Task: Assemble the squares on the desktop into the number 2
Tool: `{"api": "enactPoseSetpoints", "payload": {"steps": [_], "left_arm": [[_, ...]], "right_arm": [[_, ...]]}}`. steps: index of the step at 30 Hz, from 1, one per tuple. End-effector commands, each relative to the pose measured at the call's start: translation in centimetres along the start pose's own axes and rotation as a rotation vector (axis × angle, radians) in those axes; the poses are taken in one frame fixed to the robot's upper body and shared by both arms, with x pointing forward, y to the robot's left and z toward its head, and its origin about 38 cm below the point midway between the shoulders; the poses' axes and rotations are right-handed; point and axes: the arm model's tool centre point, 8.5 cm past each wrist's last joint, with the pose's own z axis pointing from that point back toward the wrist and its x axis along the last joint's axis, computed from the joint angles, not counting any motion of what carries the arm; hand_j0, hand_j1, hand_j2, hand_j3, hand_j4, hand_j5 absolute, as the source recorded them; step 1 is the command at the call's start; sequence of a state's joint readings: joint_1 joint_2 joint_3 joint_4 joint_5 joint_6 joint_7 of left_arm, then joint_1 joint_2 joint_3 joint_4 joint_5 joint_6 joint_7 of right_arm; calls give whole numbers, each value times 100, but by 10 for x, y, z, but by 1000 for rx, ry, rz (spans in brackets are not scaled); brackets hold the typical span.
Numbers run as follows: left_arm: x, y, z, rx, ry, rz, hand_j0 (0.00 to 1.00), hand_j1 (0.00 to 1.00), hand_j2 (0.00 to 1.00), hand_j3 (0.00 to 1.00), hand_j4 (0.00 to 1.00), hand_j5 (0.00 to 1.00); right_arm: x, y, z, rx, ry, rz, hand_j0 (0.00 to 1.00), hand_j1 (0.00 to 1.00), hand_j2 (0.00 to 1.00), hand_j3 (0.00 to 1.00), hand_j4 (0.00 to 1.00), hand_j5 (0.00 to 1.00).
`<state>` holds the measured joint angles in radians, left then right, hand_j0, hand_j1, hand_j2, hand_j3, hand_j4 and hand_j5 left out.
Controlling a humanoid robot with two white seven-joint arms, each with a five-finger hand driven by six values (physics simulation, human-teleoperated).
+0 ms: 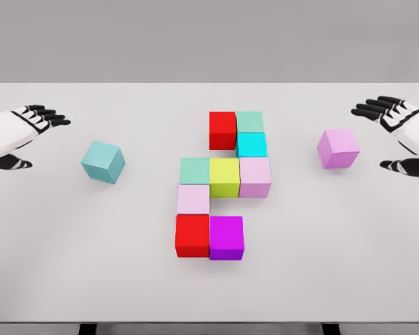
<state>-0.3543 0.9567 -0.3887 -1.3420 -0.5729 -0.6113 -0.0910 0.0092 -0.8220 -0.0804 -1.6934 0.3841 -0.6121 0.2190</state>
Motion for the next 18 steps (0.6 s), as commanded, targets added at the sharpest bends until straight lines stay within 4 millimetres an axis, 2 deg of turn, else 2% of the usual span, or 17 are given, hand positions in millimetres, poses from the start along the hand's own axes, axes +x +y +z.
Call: {"api": "enactPoseSetpoints", "payload": {"steps": [1, 3, 5, 8, 10, 12, 16, 18], "left_arm": [[2, -1, -3, 8, -6, 11, 100, 100, 100, 100, 100, 100], [3, -1, -4, 9, -8, 10, 100, 100, 100, 100, 100, 100], [4, -1, -5, 8, -10, 9, 100, 100, 100, 100, 100, 100], [14, -7, -19, -11, -52, 12, 100, 100, 100, 100, 100, 100], [21, -8, -29, -33, -84, 1, 100, 100, 100, 100, 100, 100], [21, -9, -29, -40, -85, 2, 100, 100, 100, 100, 100, 100], [19, -7, -31, -49, -93, -6, 100, 100, 100, 100, 100, 100], [23, -12, -39, -63, -113, 18, 100, 100, 100, 100, 100, 100]], "right_arm": [[1, 1, -1, 4, 1, 7, 100, 100, 100, 100, 100, 100], [1, -5, -1, -11, -3, 13, 100, 100, 100, 100, 100, 100], [12, -15, -7, -31, -40, 40, 100, 100, 100, 100, 100, 100], [14, -27, -15, -45, -55, 74, 100, 100, 100, 100, 100, 100], [13, -22, -25, 89, -49, 129, 100, 100, 100, 100, 100, 100], [14, -16, -40, 206, -67, 148, 100, 100, 100, 100, 100, 100], [2, -25, -66, 297, -60, 225, 100, 100, 100, 100, 100, 100], [-12, -33, -78, 320, -35, 252, 99, 99, 99, 99, 99, 99]]}}
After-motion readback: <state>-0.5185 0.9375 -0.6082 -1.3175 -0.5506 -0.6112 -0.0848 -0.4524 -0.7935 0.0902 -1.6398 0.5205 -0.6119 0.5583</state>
